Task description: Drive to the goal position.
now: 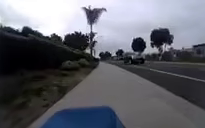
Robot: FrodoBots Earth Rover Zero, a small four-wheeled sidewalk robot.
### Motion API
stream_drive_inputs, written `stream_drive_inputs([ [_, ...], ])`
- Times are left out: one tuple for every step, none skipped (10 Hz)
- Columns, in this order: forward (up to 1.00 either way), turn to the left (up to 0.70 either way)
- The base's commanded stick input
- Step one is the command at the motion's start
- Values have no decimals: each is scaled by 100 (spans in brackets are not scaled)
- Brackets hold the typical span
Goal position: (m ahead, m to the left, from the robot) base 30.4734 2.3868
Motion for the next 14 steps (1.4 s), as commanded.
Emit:
stream_drive_inputs([
  [100, 0],
  [100, 0],
  [100, 0],
  [100, 0],
  [100, 0],
  [100, 0],
  [100, 0],
  [100, 0],
  [100, 0],
  [100, 0],
  [100, 0],
  [100, 0],
  [100, 0],
  [100, 0],
])
